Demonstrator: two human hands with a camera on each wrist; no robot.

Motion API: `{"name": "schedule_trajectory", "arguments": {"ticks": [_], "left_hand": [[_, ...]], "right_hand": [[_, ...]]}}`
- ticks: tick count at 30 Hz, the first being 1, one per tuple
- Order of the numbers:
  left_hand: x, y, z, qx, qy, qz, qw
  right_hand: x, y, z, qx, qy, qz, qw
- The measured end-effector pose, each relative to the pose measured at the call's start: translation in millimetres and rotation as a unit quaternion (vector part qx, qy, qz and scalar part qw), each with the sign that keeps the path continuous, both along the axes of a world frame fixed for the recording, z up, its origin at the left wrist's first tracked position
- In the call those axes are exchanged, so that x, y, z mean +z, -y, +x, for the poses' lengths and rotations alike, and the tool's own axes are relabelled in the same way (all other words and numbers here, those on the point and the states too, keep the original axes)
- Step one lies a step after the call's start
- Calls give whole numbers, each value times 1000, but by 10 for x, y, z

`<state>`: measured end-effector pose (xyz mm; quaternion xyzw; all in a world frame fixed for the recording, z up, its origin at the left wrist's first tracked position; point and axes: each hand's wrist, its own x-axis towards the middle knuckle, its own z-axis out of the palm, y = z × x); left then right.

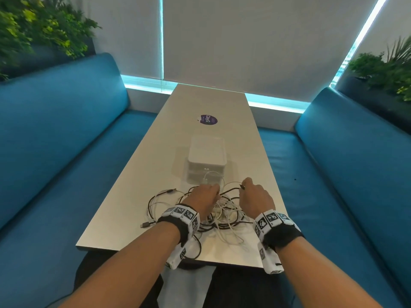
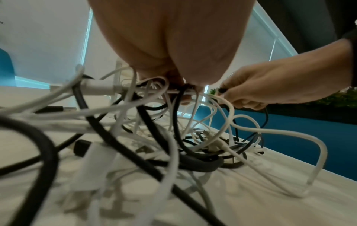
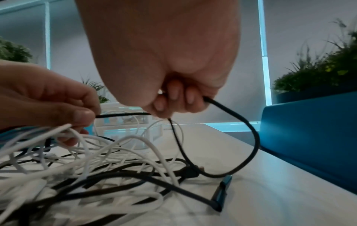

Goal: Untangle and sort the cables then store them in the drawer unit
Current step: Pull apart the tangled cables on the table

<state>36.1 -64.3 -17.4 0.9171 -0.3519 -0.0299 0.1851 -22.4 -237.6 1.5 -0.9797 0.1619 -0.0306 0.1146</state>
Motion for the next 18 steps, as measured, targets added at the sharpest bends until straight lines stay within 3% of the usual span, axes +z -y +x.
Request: {"name": "schedule_trajectory", "arguments": {"ticks": [2,5,9,11,14,18], "left_hand": [[-2,18,7,-2,31,18,999],[-8,55,27,-4,64,68,996],[11,34,12,10,50,88,995],[9,-48,6,15,50,94,994],[10,-191,32,16,61,147,987],[-13,-177,-5,-25,63,202,977]], "right_hand": [[18,-68,17,65,35,60,995],[-6,-174,71,162,-7,95,982],[-29,-208,94,173,-33,98,980],[10,-145,101,156,-18,93,983],[44,141,109,54,9,85,995],[-33,296,26,-12,-66,56,996]]}}
